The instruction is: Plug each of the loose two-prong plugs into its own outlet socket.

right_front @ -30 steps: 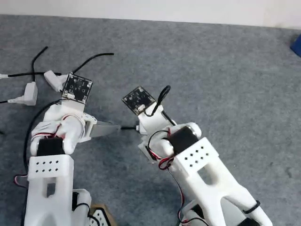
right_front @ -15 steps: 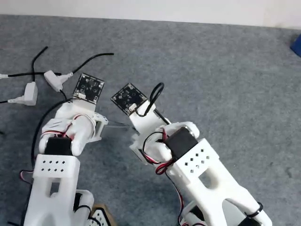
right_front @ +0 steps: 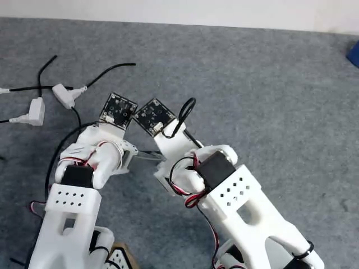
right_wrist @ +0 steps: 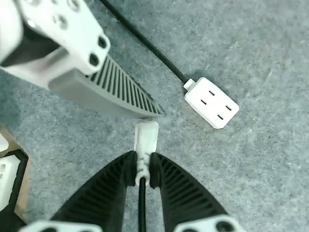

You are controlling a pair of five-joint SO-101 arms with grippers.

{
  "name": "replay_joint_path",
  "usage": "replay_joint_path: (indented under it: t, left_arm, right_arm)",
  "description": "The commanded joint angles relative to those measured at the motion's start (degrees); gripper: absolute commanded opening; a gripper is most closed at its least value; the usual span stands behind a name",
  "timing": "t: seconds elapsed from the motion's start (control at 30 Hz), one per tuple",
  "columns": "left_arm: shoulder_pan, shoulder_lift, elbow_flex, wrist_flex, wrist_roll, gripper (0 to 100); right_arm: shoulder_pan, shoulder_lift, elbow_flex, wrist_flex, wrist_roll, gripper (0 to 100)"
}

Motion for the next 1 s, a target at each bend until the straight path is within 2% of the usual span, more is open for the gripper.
replay_joint_path:
  t: [0.0, 0.17, 0.3, 0.47, 0.63, 0.8, 0.97]
  left_arm:
    - [-0.7, -0.7, -0.7, -1.2, 0.2, 54]
    - [-9.9, -0.3, 0.0, -4.4, 0.0, 54]
    - [-14.7, -0.7, 5.5, -7.6, 0.0, 54]
    - [-15.7, -0.7, 13.6, -14.4, 0.2, 54]
    - [-15.7, -0.7, 18.1, -17.6, 0.4, 54]
    - [-15.6, -0.7, 21.5, -21.7, 0.4, 54]
    - [-15.6, -0.7, 21.8, -21.9, 0.4, 54]
  right_arm:
    - [-0.2, -0.6, -2.3, -0.7, -0.2, 0.7]
    - [5.5, 1.4, -2.8, -0.4, 0.0, 0.7]
    - [7.9, 11.0, -7.9, 1.1, -0.3, 0.7]
    - [7.9, 26.7, -23.4, 6.1, -2.8, 0.7]
    - [8.2, 42.5, -45.9, 16.2, -5.0, 0.7]
    - [12.4, 58.2, -66.2, 24.0, -6.5, 0.7]
    - [15.5, 66.7, -73.5, 24.2, -7.8, 0.7]
